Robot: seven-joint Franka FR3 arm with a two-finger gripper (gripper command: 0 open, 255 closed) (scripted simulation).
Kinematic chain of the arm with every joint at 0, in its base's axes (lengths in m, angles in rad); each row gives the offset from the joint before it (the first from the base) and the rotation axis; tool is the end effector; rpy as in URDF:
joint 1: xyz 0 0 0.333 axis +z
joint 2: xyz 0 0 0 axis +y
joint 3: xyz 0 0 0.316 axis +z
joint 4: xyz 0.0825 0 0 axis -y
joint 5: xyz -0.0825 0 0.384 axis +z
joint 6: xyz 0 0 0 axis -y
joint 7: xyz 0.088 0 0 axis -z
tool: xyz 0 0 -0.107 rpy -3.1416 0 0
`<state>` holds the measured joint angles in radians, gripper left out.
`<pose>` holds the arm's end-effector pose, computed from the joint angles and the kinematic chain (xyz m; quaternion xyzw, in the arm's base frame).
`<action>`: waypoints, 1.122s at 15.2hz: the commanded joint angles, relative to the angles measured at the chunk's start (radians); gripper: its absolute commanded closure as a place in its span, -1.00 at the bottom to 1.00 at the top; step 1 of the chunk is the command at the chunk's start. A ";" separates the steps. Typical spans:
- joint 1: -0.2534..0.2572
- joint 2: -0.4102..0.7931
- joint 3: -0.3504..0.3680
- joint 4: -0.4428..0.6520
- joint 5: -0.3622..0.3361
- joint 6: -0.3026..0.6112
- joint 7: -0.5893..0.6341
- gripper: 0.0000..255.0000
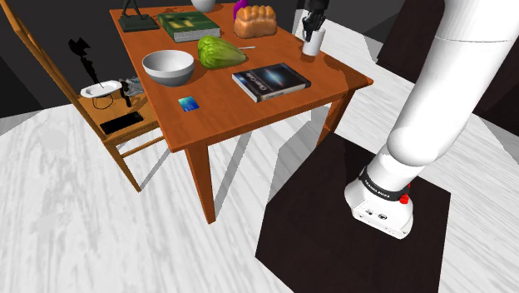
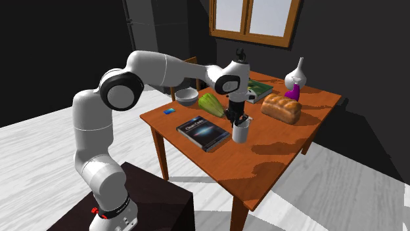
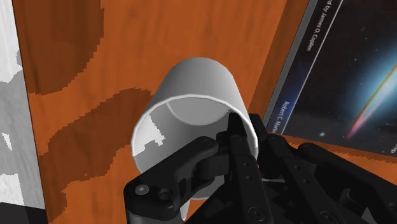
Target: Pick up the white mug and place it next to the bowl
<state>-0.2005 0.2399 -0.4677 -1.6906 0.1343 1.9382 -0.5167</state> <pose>0.5132 -0.3652 0.4706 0.9956 -0.0920 0.0198 0.0019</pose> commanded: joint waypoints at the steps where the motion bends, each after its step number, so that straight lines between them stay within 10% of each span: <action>1: -0.001 -0.004 -0.001 0.026 -0.003 -0.029 0.002 1.00; 17: -0.014 -0.001 -0.008 0.246 -0.006 -0.246 0.011 1.00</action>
<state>-0.2134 0.2407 -0.4748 -1.4579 0.1289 1.7071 -0.5057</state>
